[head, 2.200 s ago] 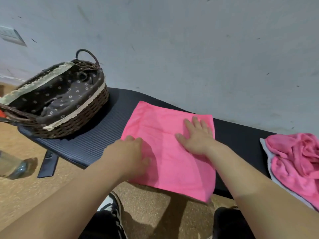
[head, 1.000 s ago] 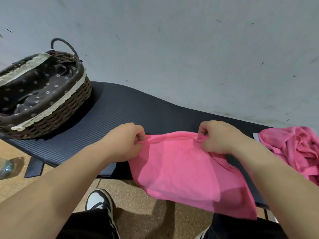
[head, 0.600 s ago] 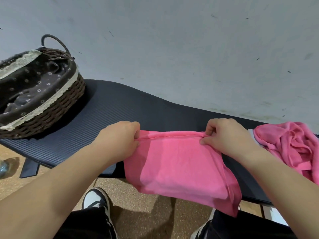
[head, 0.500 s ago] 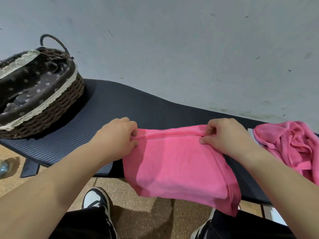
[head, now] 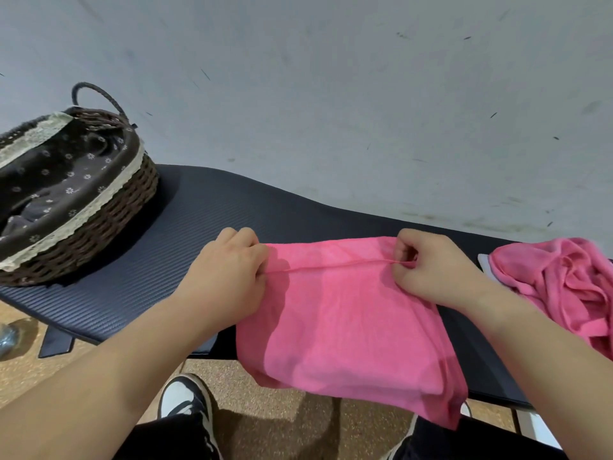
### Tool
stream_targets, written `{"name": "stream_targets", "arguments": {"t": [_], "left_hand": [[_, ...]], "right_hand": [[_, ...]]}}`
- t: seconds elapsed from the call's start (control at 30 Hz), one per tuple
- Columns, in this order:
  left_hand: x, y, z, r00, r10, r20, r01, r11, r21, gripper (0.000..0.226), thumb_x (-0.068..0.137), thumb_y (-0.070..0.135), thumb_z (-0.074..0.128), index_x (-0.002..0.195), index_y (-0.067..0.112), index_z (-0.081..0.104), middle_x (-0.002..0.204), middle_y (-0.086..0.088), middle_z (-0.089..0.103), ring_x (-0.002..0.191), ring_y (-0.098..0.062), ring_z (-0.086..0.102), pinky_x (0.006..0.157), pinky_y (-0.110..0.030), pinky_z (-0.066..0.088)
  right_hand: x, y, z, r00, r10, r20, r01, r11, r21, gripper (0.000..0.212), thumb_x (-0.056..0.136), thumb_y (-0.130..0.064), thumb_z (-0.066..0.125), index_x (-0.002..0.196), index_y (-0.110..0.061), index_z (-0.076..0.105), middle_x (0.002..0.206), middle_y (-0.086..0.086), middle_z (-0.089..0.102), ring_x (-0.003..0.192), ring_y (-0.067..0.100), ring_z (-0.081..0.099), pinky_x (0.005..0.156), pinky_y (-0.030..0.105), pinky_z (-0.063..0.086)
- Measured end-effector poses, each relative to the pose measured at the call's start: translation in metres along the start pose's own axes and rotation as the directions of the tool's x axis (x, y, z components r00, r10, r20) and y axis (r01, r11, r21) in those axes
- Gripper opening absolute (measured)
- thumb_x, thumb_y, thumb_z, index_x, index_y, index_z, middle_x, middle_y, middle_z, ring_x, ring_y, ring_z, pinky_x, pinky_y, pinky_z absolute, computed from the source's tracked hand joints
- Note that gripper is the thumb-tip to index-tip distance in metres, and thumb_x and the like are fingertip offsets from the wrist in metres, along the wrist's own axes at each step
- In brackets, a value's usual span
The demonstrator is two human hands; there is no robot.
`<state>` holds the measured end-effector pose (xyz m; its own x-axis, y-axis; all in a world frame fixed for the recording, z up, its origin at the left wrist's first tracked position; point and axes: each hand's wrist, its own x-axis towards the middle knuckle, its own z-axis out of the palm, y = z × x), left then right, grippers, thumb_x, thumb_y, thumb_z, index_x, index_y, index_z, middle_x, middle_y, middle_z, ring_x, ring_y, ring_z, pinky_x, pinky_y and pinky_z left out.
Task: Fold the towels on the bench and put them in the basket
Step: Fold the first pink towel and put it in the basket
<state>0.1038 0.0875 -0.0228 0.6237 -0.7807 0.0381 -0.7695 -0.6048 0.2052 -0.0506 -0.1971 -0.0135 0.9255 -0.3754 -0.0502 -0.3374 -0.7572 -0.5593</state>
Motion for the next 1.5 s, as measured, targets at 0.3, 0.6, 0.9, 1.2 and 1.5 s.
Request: {"name": "stream_targets", "arguments": {"t": [0.3, 0.6, 0.9, 1.2, 1.5], "left_hand": [[0.016, -0.01, -0.01, 0.941, -0.28, 0.189, 0.338, 0.809, -0.482, 0.009, 0.092, 0.015, 0.064, 0.086, 0.021, 0.063, 0.079, 0.003, 0.07, 0.067, -0.01, 0.059, 0.061, -0.026, 0.044], [0.033, -0.014, 0.004, 0.907, -0.401, 0.131, 0.42, 0.83, -0.368, 0.008, 0.095, 0.021, 0.06, 0.091, 0.028, 0.059, 0.084, 0.01, 0.065, 0.08, -0.009, 0.06, 0.064, -0.03, 0.042], [0.037, 0.0, 0.0, 0.911, -0.403, -0.083, 0.382, 0.904, -0.19, 0.019, 0.093, 0.023, 0.064, 0.103, 0.017, 0.049, 0.105, -0.002, 0.047, 0.085, -0.028, 0.052, 0.066, -0.041, 0.043], [0.003, 0.048, 0.008, 0.937, -0.253, 0.239, 0.204, 0.956, 0.209, 0.05, 0.1, 0.057, 0.04, 0.132, 0.018, 0.051, 0.134, -0.003, 0.05, 0.124, -0.031, 0.045, 0.099, -0.046, 0.046], [0.028, 0.006, 0.022, 0.979, -0.162, 0.128, 0.166, 0.986, -0.021, 0.07, 0.101, 0.054, 0.031, 0.158, 0.013, 0.032, 0.17, -0.021, 0.015, 0.156, -0.041, 0.016, 0.125, -0.056, 0.021]], "right_hand": [[0.016, 0.005, -0.003, 0.941, 0.339, -0.014, -0.322, 0.903, 0.284, 0.015, 0.085, -0.015, 0.067, 0.075, -0.013, 0.056, 0.063, -0.003, 0.055, 0.058, 0.015, 0.047, 0.054, 0.029, 0.036], [0.034, 0.013, 0.012, 0.891, 0.441, -0.105, -0.417, 0.888, 0.194, 0.008, 0.091, -0.02, 0.063, 0.085, -0.022, 0.068, 0.084, -0.003, 0.07, 0.081, 0.02, 0.065, 0.07, 0.033, 0.051], [0.033, 0.009, 0.016, 0.885, 0.31, -0.347, -0.352, 0.934, -0.062, 0.02, 0.086, -0.026, 0.071, 0.106, -0.022, 0.066, 0.106, 0.001, 0.057, 0.09, 0.023, 0.059, 0.071, 0.036, 0.048], [-0.02, -0.053, 0.021, 0.912, 0.289, 0.291, -0.16, 0.904, -0.397, 0.067, 0.098, -0.066, 0.042, 0.154, -0.029, 0.036, 0.159, 0.004, 0.032, 0.151, 0.03, 0.027, 0.116, 0.05, 0.039], [0.003, -0.033, 0.048, 0.928, 0.303, 0.218, -0.201, 0.898, -0.392, 0.088, 0.097, -0.075, 0.023, 0.164, -0.031, -0.014, 0.169, 0.003, -0.029, 0.155, 0.03, -0.028, 0.127, 0.049, -0.011]]}}
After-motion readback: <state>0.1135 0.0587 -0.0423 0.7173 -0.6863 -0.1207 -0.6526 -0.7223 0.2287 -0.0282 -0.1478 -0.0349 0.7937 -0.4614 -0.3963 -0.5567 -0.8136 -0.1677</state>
